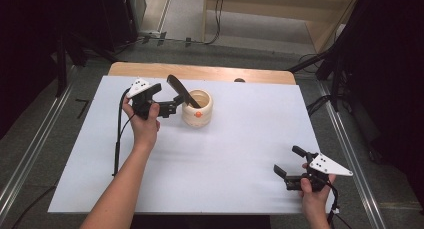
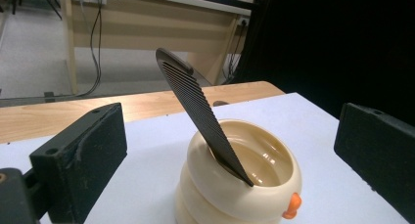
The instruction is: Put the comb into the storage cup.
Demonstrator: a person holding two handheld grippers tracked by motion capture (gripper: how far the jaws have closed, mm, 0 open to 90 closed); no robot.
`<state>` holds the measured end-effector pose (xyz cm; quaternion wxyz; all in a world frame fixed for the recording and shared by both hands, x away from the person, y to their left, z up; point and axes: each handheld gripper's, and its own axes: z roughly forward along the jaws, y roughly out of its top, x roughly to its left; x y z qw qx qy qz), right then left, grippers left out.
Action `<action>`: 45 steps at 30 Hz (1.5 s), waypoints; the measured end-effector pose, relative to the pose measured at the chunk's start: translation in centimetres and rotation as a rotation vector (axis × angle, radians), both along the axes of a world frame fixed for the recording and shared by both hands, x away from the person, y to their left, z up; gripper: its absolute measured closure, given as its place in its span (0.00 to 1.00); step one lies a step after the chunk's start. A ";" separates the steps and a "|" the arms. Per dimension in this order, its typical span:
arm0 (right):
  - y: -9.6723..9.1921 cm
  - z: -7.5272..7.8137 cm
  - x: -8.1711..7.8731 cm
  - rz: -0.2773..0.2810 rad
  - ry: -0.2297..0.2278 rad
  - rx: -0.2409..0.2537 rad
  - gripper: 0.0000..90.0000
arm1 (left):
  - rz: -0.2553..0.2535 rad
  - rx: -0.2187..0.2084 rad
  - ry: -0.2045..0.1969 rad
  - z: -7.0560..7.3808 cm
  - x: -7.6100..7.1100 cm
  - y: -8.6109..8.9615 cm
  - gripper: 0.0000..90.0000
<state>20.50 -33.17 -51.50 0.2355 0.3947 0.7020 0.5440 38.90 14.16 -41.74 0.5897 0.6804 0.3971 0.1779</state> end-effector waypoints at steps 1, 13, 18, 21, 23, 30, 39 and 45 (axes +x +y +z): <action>0.0 0.0 0.0 0.000 0.000 0.000 0.00 | -0.002 -0.002 -0.003 0.0 -0.2 0.1 0.00; 0.1 0.0 0.1 -0.001 -0.003 -0.006 0.00 | -0.009 0.012 -0.029 -0.1 -2.1 1.6 0.00; 0.1 0.0 0.1 -0.001 -0.004 -0.008 0.00 | -0.010 0.022 -0.039 -0.1 -2.8 2.2 0.00; 0.1 0.0 0.1 -0.002 -0.004 -0.008 0.00 | -0.016 0.026 -0.045 -0.1 -3.3 2.5 0.00; 0.1 0.0 0.1 -0.003 -0.002 -0.007 0.00 | -0.017 0.029 -0.052 -0.2 -3.7 2.6 0.00; 0.1 0.0 0.1 -0.005 -0.002 -0.007 0.00 | -0.031 0.041 -0.067 -0.5 -5.1 2.9 0.00; 0.1 0.0 0.1 -0.005 -0.002 -0.009 0.00 | -0.035 0.041 -0.069 -1.2 -6.7 4.0 0.00; 0.1 0.0 0.1 -0.005 0.000 -0.011 0.00 | -0.031 0.039 -0.062 -2.0 -7.8 5.1 0.00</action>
